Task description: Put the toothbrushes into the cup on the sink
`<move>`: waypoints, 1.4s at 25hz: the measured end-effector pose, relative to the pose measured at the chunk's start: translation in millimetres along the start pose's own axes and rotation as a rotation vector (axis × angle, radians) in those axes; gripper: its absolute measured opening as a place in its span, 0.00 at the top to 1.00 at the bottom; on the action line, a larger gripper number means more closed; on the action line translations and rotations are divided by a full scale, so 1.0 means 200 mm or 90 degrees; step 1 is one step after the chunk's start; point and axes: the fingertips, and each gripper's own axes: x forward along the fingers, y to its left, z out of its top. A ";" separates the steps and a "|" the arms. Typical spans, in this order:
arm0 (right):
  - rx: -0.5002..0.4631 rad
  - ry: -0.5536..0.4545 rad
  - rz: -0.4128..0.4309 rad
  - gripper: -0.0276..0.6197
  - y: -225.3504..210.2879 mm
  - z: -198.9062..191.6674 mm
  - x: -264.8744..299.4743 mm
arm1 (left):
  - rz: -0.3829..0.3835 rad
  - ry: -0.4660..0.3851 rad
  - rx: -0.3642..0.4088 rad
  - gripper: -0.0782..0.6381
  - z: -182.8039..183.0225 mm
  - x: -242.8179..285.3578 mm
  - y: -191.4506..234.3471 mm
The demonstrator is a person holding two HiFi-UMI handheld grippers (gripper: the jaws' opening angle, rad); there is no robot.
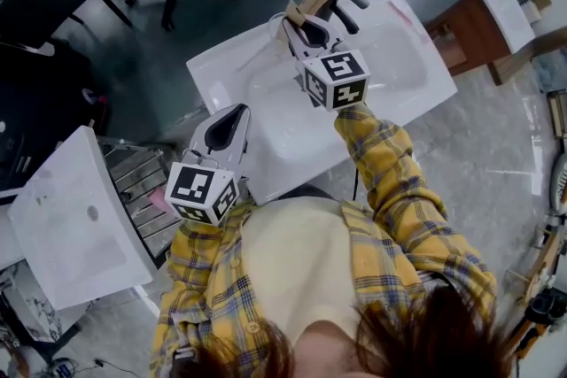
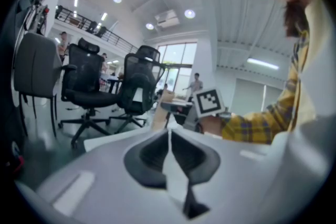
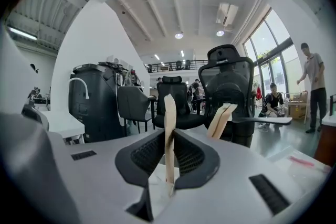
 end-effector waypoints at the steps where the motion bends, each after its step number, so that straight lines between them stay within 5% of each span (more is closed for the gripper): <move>1: 0.000 0.009 0.005 0.90 0.01 -0.01 0.01 | 0.000 0.001 -0.001 0.87 0.00 0.00 0.00; 20: 0.044 -0.005 0.006 0.90 0.07 0.05 -0.28 | -0.011 -0.013 -0.007 0.87 0.02 0.02 0.02; 35: 0.102 0.047 -0.008 0.91 0.14 -0.08 -0.52 | -0.015 -0.038 -0.016 0.87 0.06 0.04 0.03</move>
